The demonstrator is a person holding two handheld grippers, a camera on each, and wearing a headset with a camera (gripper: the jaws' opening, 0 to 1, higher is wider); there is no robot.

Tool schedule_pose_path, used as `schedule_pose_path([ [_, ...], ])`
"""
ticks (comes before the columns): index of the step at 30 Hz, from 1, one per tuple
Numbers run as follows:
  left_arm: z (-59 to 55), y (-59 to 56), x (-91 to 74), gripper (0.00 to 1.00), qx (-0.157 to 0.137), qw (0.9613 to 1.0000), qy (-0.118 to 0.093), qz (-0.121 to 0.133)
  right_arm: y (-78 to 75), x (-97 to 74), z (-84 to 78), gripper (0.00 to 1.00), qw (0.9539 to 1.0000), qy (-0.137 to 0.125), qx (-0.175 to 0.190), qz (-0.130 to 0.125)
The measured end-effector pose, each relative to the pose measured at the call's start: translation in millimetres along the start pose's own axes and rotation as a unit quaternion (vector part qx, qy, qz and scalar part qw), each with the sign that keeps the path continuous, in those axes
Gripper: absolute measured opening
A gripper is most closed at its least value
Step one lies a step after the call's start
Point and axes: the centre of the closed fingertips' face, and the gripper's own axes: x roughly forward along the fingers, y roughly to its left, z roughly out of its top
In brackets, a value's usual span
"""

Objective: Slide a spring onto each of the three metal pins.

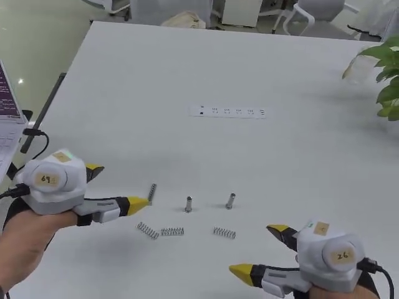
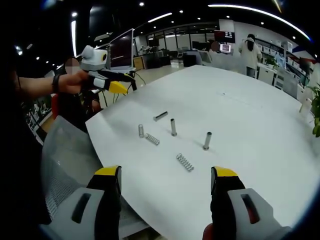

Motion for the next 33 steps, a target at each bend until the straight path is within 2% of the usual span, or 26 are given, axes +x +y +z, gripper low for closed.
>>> schedule_pose_path([
  [9, -4.9, 6.2, 17.6, 0.75, -0.011, 0.9999, 0.008, -0.001, -3.2, 0.9, 1.3, 0.71, 1.0, 0.0, -0.002, 0.0],
  [21, -15.4, 11.7, 50.8, 0.69, -0.044, 0.9988, 0.019, 0.0, -4.5, 2.2, 0.5, 0.71, 1.0, 0.003, 0.002, 0.002],
  [30, -30.8, 4.9, 77.2, 0.63, -0.071, 0.9969, 0.035, 0.001, -6.4, 2.3, -3.6, 0.7, 1.0, 0.005, 0.008, 0.0],
  [33, -38.1, 5.4, 85.1, 0.59, -0.075, 0.9963, 0.043, 0.008, -7.0, 2.2, -5.0, 0.7, 0.9999, 0.006, 0.01, 0.001],
])
